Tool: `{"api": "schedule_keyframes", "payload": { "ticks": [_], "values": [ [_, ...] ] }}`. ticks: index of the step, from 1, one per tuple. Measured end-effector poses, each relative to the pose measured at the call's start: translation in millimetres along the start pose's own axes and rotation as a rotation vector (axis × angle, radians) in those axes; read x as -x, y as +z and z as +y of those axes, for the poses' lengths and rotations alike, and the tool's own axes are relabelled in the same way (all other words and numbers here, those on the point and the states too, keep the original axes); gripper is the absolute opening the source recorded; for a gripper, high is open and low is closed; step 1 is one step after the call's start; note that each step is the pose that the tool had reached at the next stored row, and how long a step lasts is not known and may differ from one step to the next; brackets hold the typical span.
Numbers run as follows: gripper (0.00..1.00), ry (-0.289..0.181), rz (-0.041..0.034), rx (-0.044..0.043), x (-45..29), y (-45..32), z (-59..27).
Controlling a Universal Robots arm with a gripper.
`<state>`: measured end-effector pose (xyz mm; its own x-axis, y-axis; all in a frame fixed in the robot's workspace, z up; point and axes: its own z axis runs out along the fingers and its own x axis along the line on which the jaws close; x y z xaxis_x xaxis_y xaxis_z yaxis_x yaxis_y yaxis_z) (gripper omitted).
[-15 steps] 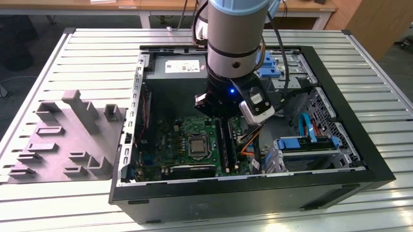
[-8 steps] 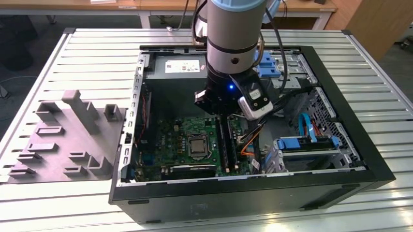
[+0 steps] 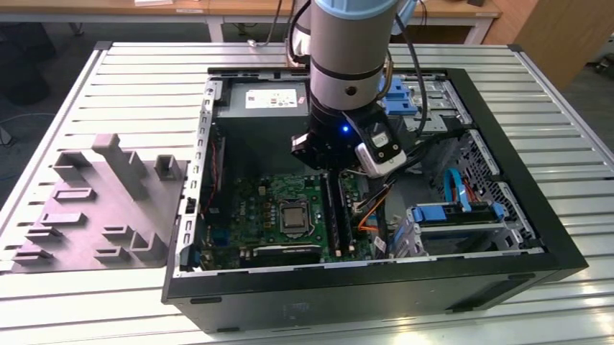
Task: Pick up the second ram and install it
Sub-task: 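Press down the second ram until it locks into place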
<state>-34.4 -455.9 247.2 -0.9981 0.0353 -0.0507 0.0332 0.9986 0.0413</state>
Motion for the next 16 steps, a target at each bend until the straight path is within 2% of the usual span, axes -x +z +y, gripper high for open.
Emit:
{"api": "schedule_keyframes", "payload": {
  "ticks": [7, 11, 16],
  "values": [
    [0.11, 0.0, 0.0, 0.0002, -0.2, 1.9, 5.4],
    [0.11, 0.0, 0.0, 0.0025, -0.6, 8.2, 6.8],
    [0.11, 0.0, 0.0, 0.0064, -1.6, 11.6, 8.7]
  ]
}}
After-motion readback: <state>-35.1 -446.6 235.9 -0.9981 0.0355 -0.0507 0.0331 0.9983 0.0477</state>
